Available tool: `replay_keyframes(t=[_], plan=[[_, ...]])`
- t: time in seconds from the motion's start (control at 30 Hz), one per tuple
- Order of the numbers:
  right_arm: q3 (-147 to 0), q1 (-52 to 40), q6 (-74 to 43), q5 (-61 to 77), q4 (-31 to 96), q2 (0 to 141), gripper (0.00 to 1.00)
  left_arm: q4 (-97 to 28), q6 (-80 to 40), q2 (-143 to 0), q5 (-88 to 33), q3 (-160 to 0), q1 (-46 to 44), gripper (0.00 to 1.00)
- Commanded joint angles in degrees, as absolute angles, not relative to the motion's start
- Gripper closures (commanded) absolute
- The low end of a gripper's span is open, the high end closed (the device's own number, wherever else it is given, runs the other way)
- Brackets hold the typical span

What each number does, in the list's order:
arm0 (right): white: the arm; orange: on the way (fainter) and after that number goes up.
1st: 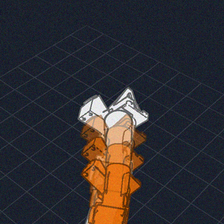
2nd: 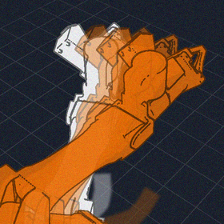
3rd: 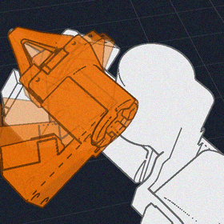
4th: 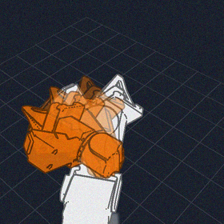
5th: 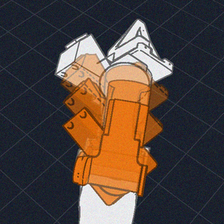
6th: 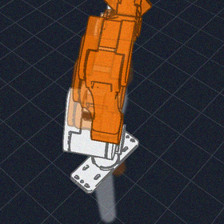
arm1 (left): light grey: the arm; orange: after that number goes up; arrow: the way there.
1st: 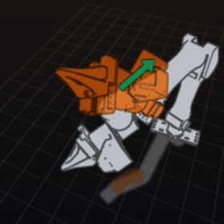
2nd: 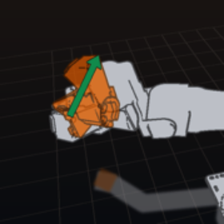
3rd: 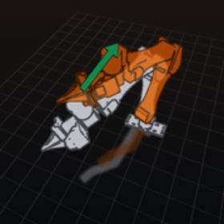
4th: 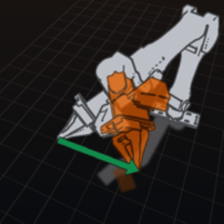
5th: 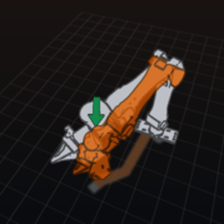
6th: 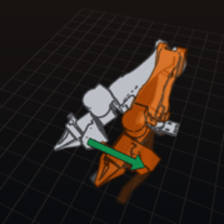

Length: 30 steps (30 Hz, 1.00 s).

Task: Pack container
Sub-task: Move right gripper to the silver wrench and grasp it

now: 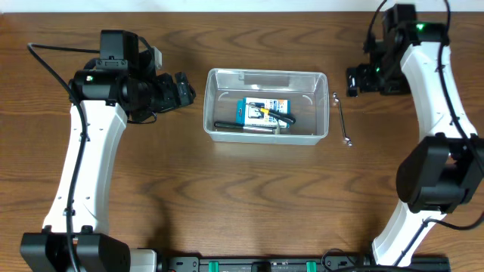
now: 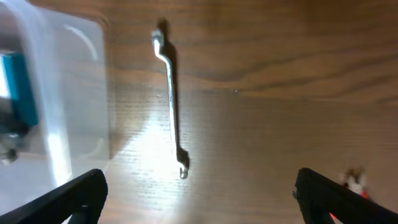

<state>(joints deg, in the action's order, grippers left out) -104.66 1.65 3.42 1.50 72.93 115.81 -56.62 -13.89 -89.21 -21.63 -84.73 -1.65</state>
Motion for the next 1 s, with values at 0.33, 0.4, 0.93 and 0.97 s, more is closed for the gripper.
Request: replay_keyframes(t=[0.33,0.4,0.93,0.97], plan=[[-84.3,1.8,2.6,2.0,60.9,115.5,0.01,-56.8,-13.8,-88.8,-21.1,-84.8,-1.7,0.02],[-83.2,1.8,2.6,2.0,59.9,115.5,0.01,-56.8,-13.8,-88.8,-21.1,-84.8,-1.7,0.02],[-80.8,1.8,2.6,2.0,52.9,115.5,0.20,-56.8,-13.8,-88.8,-21.1,-84.8,-1.7,0.02],[-80.8,1.8,2.6,2.0,52.6,115.5,0.22,-56.8,-13.8,-88.8,-21.1,-84.8,-1.7,0.02]])
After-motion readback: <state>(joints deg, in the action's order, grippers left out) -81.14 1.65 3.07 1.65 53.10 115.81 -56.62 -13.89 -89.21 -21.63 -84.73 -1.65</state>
